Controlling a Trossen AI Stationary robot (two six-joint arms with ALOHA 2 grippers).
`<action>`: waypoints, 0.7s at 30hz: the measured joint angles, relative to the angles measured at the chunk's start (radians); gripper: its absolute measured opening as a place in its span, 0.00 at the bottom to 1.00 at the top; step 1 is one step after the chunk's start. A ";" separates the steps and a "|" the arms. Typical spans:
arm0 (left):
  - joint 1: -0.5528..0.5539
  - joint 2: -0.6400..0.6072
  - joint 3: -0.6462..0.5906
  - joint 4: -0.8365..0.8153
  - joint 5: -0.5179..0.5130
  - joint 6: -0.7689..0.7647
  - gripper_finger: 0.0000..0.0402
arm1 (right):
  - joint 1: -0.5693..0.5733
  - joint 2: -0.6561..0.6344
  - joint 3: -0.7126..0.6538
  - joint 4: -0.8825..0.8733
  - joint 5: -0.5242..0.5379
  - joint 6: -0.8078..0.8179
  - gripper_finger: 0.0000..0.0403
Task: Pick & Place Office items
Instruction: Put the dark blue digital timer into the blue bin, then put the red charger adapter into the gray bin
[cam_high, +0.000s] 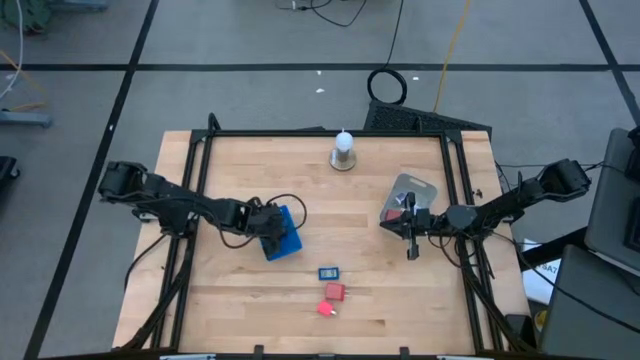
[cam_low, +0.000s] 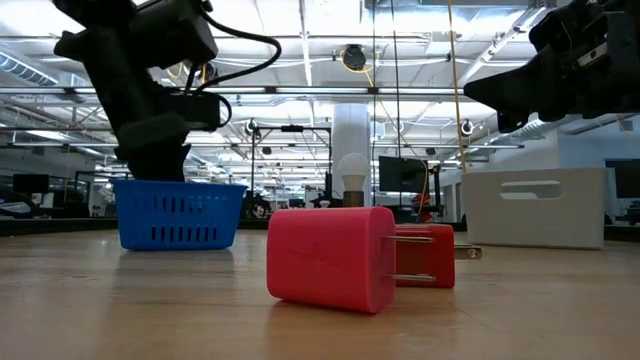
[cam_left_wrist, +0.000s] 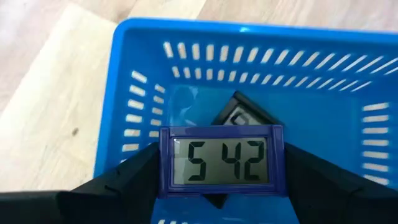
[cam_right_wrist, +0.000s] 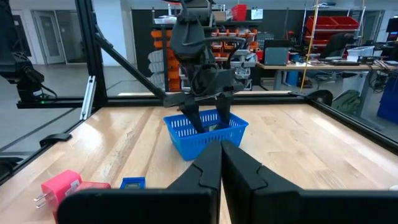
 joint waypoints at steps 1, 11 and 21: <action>0.002 0.000 0.000 0.007 0.009 0.000 0.70 | 0.000 0.000 0.000 -0.002 0.000 0.000 0.00; 0.002 -0.001 0.000 0.009 0.008 0.031 0.94 | 0.000 0.000 0.000 -0.007 0.000 0.000 0.00; -0.021 -0.133 0.010 0.021 0.027 0.110 0.73 | 0.000 0.000 0.000 -0.012 -0.001 0.003 0.00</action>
